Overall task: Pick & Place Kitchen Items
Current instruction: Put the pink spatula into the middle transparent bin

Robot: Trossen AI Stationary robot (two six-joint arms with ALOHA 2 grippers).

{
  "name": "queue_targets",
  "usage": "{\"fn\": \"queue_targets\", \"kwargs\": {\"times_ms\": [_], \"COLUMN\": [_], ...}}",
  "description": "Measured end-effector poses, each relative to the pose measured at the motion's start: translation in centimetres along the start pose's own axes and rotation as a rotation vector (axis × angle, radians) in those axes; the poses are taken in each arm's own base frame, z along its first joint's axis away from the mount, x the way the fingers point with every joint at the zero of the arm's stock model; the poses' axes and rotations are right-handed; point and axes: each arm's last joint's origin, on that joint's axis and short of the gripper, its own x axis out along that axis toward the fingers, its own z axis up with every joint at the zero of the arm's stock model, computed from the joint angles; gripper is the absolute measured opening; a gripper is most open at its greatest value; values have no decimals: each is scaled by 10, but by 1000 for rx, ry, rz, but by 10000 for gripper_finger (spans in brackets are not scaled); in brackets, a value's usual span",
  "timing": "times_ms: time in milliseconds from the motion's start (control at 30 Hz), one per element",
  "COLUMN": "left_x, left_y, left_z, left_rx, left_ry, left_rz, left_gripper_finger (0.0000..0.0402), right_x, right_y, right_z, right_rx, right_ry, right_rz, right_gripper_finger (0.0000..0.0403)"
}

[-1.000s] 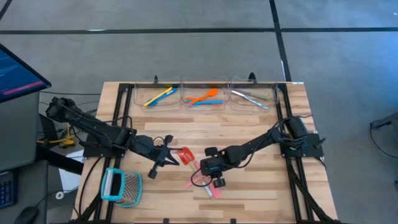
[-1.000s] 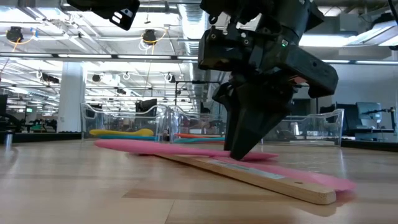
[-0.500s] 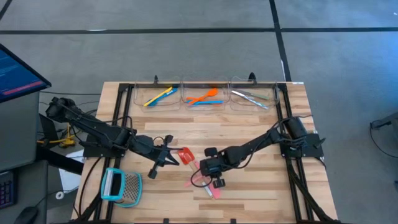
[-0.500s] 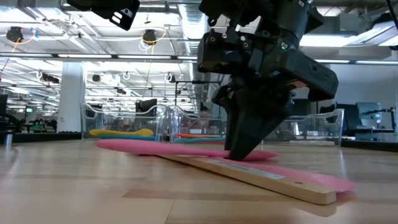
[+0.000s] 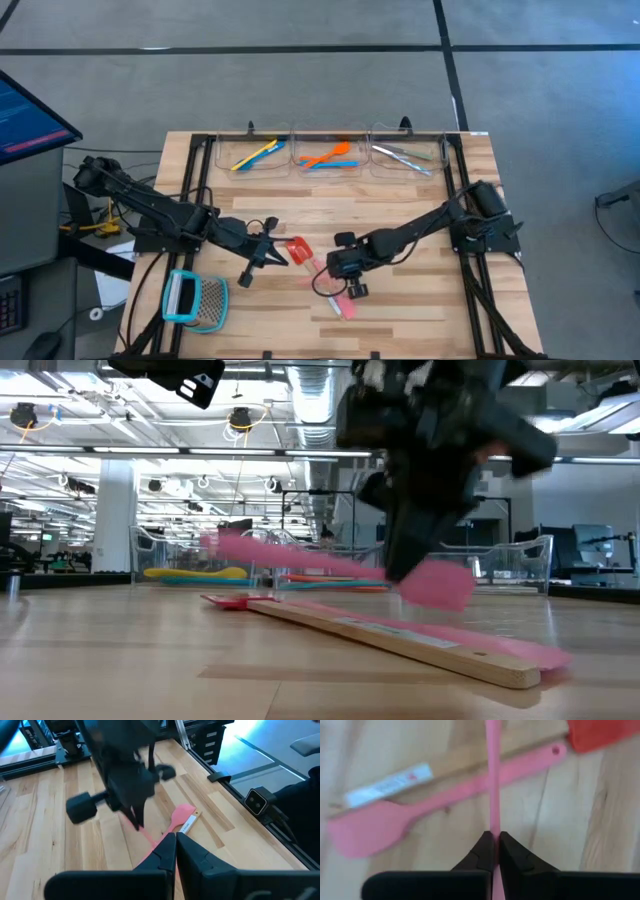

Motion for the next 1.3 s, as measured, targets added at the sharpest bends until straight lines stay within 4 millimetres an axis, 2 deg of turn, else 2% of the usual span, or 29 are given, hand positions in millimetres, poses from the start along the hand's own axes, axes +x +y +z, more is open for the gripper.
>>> {"fn": "queue_targets", "kwargs": {"times_ms": [167, 367, 667, 900, 1000, 1300], "left_x": [0, 0, 0, 0, 0, 0], "left_y": [0, 0, 0, 0, 0, 0], "left_z": [0, 0, 0, 0, 0, 0], "left_rx": [0, 0, 0, 0, 0, 0], "left_ry": [0, 0, 0, 0, -1, 0], "left_rz": [0, 0, 0, 0, -1, -1], "left_gripper_finger": [2, 2, 2, 2, 2, 2], "right_x": [-35, -74, -121, -126, -125, -129], "right_y": [-2, -5, 2, 18, 18, -13], "right_z": [1, -6, -17, -19, -19, -16], "right_rx": [20, 47, 102, 80, 78, 120], "right_ry": [-27, -46, -135, -170, -174, -173], "right_rz": [-45, -177, -415, -458, -495, -635], "right_gripper_finger": [1, 1, 0, 0, 0, 0]}}
